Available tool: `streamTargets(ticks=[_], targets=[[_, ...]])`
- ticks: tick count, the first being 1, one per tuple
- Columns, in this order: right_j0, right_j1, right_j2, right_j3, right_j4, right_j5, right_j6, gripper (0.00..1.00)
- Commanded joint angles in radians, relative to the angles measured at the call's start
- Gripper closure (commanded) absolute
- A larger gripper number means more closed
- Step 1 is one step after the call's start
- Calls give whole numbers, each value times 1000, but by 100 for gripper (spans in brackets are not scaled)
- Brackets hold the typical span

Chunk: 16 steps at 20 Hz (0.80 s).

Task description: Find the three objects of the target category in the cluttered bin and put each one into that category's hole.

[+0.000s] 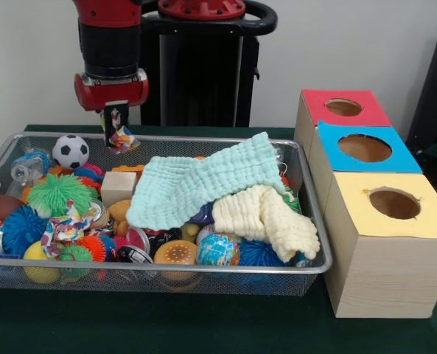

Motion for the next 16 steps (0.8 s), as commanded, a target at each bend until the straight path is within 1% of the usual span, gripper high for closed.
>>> streamTargets(ticks=[1, 4, 11, 16], targets=[[16, -34, 112, -39, 106, 111, -186, 100], [20, -47, 131, -36, 149, 114, -170, 100], [28, -78, 174, -11, 215, 96, -145, 100], [54, -111, 187, 11, 256, 70, -90, 100]])
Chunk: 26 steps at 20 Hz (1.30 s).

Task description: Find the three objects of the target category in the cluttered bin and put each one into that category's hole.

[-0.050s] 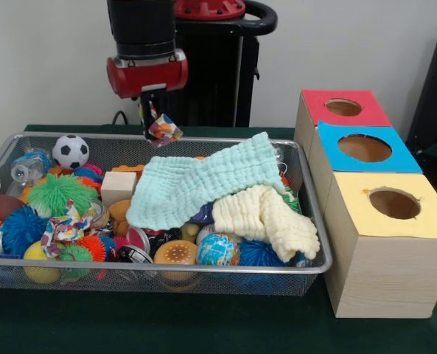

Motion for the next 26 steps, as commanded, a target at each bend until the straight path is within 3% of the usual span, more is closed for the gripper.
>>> streamTargets(ticks=[1, 16, 26], targets=[[36, -50, 81, 14, 70, 56, -75, 100], [159, -102, 81, 22, 218, -17, 72, 100], [265, -131, 11, 44, 271, -108, 168, 100]])
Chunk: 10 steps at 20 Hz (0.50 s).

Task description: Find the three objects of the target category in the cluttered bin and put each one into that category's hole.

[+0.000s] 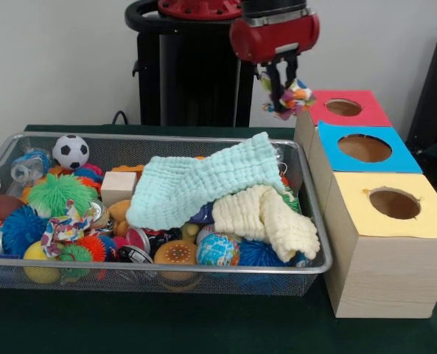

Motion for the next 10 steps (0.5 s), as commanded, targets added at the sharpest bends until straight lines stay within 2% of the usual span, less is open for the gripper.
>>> streamTargets(ticks=[1, 5, 10], targets=[[61, -24, -42, 36, 50, -73, 174, 100], [124, -19, -91, 8, 59, -83, 197, 100], [203, 16, -147, -67, 71, -67, 198, 100]])
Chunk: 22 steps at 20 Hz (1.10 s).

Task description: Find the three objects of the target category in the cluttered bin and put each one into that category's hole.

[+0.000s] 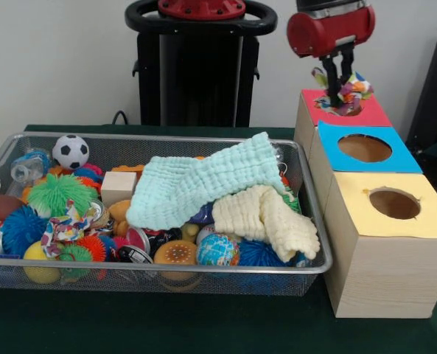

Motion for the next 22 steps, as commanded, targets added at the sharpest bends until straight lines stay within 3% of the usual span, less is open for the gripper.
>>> streamTargets(ticks=[1, 13, 22], targets=[[85, 41, -117, -77, 34, -1, 195, 100], [162, 125, -208, -199, 24, -38, 176, 100], [186, 167, -217, -264, 38, -12, 149, 100]])
